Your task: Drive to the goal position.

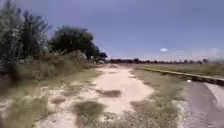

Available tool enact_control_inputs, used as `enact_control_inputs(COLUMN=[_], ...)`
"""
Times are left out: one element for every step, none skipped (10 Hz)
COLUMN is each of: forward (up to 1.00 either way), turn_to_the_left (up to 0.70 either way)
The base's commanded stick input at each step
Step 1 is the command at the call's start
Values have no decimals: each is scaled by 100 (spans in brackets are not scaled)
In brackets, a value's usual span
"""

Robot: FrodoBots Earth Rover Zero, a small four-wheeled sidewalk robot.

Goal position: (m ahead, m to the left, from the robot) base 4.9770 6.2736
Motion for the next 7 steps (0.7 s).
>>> enact_control_inputs(forward=[70, 70, 70, 70, 70, 70, 70], turn_to_the_left=[0, 0, 0, 0, 0, 0, 0])
